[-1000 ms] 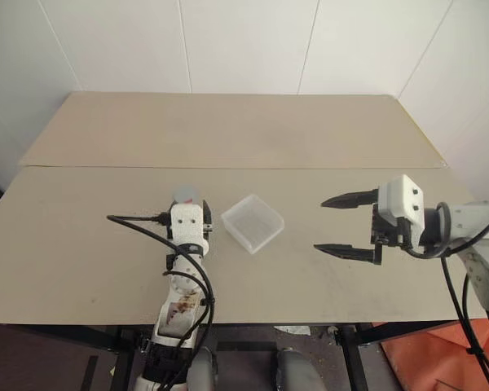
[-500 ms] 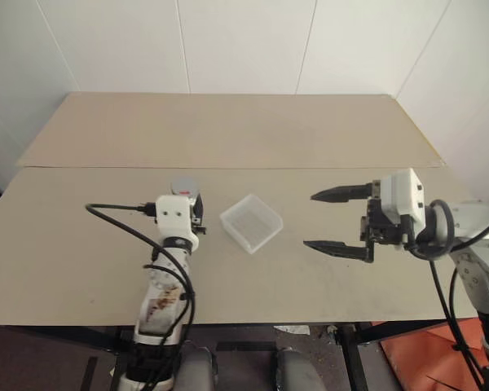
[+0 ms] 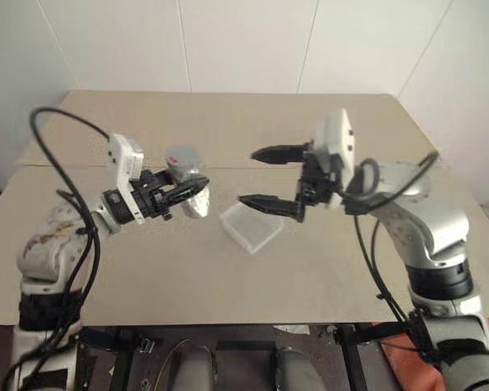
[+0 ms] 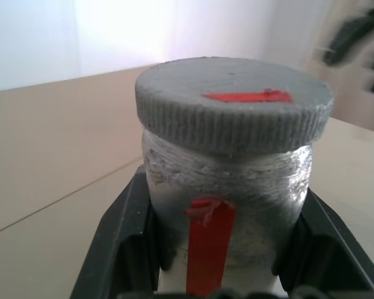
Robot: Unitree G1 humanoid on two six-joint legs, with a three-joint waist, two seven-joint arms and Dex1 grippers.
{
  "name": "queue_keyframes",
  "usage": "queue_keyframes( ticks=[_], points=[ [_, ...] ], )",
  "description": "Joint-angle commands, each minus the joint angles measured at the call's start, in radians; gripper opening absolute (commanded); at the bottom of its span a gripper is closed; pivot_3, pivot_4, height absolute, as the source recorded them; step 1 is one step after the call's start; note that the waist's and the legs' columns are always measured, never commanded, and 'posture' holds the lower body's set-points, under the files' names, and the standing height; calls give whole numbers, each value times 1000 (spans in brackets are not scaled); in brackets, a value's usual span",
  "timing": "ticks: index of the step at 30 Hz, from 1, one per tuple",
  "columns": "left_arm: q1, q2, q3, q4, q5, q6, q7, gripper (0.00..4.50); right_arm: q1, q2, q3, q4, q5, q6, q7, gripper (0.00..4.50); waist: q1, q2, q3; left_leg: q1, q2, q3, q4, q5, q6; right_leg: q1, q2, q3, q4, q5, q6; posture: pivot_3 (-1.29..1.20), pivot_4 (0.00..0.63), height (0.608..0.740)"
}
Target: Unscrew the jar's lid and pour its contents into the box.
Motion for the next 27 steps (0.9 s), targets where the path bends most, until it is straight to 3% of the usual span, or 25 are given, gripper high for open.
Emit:
queue_keyframes(
  ticks=[1, 10, 25, 27],
  points=[
    [-70, 19, -90, 97, 42, -118, -205, 1932, -79, 42, 17, 19, 11, 45, -21, 4500, 0, 0, 0, -1, 0, 0, 0, 0, 0, -1, 0, 0, 0, 0, 0, 0, 150, 740],
    [-185, -97, -151, 284, 121, -378, -358, 1932, -166, 129, 79, 110, -44, 73, -43, 4500, -1, 0, 0, -8, 0, 0, 1, 0, 0, -8, 0, 0, 3, 0, 0, 0, 150, 740],
    [-170, -126, -135, 275, 118, -414, -370, 1932, -185, 182, 56, 167, -52, 66, -40, 4500, -5, 0, 0, -13, 0, 1, 2, 0, 0, -16, 0, 2, 6, 0, 0, 0, 150, 740],
    [-168, -123, -136, 274, 117, -411, -375, 1932, -186, 187, 52, 173, -53, 58, -40, 3903, -5, 0, 0, -13, 0, 1, 2, 0, 0, -16, 0, 2, 6, 0, 0, 0, 150, 740]
  ],
)
